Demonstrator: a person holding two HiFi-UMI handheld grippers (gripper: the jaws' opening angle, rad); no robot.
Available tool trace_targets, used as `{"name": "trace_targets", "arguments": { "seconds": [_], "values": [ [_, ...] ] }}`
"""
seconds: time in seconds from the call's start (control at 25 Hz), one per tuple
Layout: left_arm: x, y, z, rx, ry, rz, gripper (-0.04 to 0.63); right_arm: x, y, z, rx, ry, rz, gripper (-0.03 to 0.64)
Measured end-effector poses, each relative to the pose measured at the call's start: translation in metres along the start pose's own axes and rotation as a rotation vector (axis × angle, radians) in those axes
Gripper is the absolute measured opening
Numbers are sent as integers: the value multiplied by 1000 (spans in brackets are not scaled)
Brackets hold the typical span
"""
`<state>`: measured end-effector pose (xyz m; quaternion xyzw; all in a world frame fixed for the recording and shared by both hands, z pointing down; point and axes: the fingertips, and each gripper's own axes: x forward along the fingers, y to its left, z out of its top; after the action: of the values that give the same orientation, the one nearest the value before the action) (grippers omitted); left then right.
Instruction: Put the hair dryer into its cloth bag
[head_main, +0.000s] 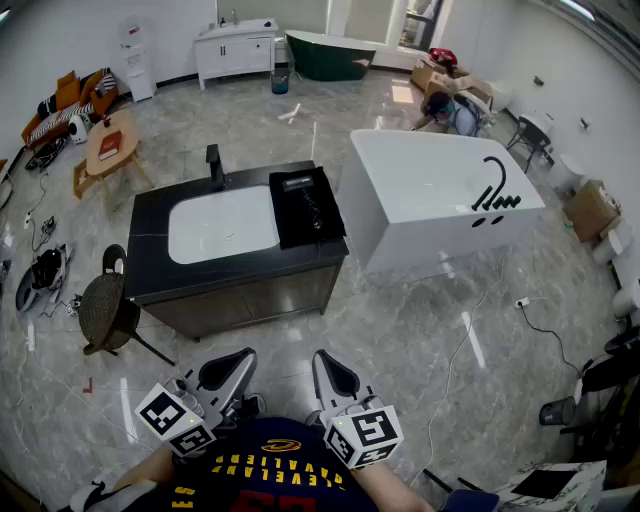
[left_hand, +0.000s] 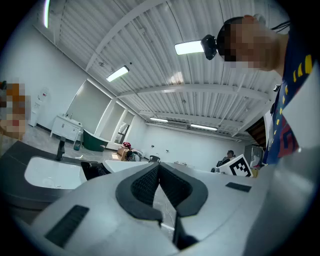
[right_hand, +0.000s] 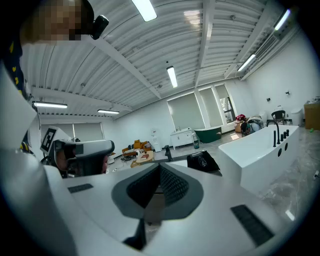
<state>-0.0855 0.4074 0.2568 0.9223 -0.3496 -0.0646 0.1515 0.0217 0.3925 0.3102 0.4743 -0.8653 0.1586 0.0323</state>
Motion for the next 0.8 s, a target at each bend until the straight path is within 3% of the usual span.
{"name": "trace_targets", "arguments": {
  "seconds": [0.52, 0.8],
  "values": [
    [-3, 23, 0, -26, 22, -30, 2, 15, 5, -6, 32, -1, -38, 8],
    [-8, 55, 2, -44, 40, -76, 3, 39, 7, -17, 87, 18, -115, 9]
  ]
}}
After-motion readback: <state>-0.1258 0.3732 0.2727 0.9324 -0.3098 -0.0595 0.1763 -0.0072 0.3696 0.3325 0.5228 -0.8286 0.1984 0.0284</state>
